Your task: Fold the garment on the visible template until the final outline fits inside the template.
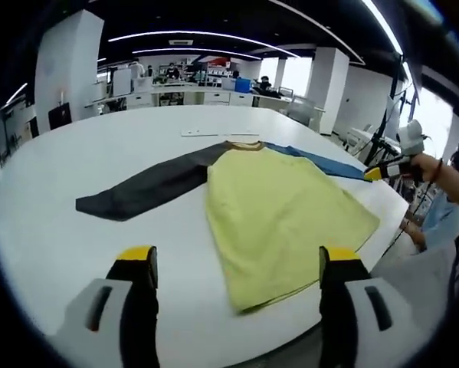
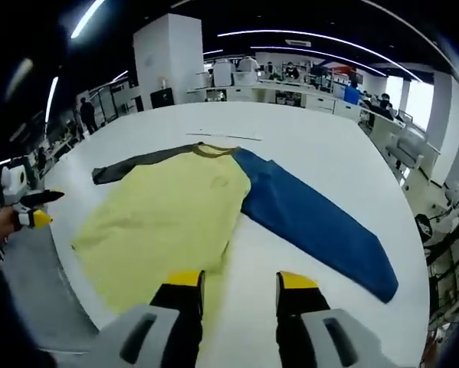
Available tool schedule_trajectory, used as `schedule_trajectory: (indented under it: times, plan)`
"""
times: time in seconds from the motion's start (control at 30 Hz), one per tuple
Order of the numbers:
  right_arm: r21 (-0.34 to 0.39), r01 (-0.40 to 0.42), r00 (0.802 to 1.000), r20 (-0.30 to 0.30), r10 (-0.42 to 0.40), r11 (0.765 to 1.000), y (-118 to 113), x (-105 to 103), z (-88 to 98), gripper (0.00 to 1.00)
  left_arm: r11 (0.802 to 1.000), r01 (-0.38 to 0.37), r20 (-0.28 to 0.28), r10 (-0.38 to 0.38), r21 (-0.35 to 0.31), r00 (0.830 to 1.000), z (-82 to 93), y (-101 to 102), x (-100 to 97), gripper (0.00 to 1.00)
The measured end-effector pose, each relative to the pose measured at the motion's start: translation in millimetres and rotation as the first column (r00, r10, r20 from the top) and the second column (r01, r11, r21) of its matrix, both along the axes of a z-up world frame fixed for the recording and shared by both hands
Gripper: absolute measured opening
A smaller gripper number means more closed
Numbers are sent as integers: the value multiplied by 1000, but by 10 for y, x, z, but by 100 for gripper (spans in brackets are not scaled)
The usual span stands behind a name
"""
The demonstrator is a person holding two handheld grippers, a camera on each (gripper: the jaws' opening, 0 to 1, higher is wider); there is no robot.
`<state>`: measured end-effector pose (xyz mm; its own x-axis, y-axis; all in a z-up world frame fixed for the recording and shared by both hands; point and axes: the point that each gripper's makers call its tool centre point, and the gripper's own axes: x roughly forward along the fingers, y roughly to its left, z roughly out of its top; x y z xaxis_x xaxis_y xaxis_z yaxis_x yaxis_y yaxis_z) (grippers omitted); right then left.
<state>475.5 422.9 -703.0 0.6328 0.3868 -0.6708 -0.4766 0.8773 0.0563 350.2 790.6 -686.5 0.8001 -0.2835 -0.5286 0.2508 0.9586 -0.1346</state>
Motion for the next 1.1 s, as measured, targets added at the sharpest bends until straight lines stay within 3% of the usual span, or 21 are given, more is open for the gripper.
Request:
schedule_trajectory:
  times: [0.37,0.57,0.8,0.93,1.1]
  plan:
    - [-50,-86,996,12,87,995,170,585,-255,29,1000,-5,31,4,12,1000,111,16,51,99]
    - [-73,-109,994,-17,108,991,258,737,-418,26,1000,6,62,-5,-8,998,236,-36,75,99]
    - [-94,-179,984,-18,178,979,394,859,-563,19,1000,-16,58,17,-13,998,280,11,92,99]
    - [-100,-170,985,0,171,980,399,943,-572,11,1000,-24,64,24,-11,998,303,33,103,98]
    - [-74,-166,986,-37,163,983,437,908,-598,11,1000,-31,41,31,3,999,258,78,81,97]
